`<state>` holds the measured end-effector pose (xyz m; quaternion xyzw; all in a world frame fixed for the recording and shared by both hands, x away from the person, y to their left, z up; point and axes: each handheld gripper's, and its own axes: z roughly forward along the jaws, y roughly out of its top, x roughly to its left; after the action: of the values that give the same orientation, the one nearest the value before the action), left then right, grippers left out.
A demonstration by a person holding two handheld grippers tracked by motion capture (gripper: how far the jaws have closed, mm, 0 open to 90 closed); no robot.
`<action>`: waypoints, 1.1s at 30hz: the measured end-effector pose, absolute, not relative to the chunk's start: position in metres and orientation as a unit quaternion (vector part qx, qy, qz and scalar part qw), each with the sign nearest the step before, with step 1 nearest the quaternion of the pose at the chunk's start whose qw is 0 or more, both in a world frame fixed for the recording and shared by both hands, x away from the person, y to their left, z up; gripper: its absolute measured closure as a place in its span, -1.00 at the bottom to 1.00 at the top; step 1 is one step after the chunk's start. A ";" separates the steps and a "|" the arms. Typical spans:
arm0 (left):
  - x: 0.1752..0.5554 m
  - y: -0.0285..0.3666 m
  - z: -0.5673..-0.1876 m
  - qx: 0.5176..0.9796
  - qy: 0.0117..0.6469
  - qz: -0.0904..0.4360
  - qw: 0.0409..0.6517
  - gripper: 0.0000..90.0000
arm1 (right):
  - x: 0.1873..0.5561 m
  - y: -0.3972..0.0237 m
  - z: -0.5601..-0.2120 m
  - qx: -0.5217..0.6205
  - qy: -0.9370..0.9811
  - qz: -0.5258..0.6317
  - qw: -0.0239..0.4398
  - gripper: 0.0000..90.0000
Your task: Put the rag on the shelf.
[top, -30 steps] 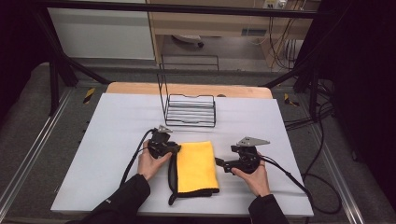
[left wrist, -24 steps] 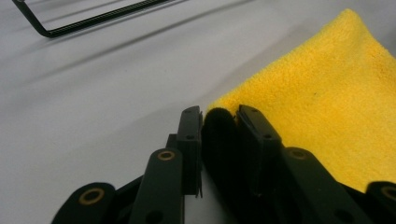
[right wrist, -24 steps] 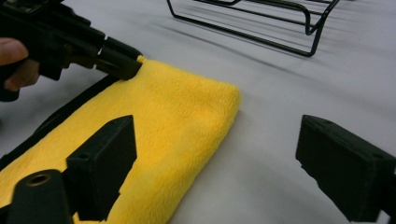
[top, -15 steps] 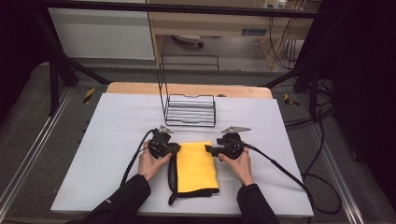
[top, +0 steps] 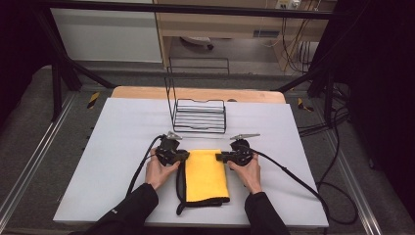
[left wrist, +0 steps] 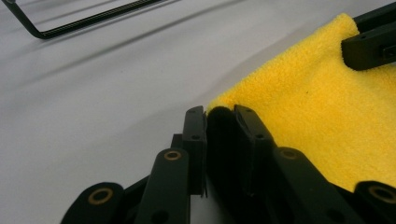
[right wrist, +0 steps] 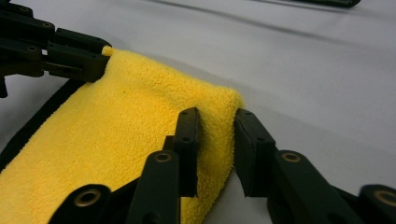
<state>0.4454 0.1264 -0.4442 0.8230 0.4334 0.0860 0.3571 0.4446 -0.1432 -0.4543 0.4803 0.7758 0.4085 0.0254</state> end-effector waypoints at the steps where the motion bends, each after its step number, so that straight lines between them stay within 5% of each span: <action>1: 0.445 0.127 -0.444 0.822 0.435 0.085 0.357 0.67 | 0.445 -0.143 -0.454 0.481 0.776 0.408 0.022 0.73; 7: 0.446 0.128 -0.443 0.822 0.433 0.078 0.361 0.75 | 0.445 -0.143 -0.449 0.481 0.779 0.402 0.017 0.86; 33: 0.408 0.142 -0.393 0.798 0.385 0.110 0.451 0.79 | 0.406 -0.152 -0.405 0.428 0.756 0.489 0.080 0.87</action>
<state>0.4078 0.1420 -0.3929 0.7977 0.3849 0.1100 0.4510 0.4061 -0.1523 -0.4053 0.4278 0.7558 0.4892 0.0803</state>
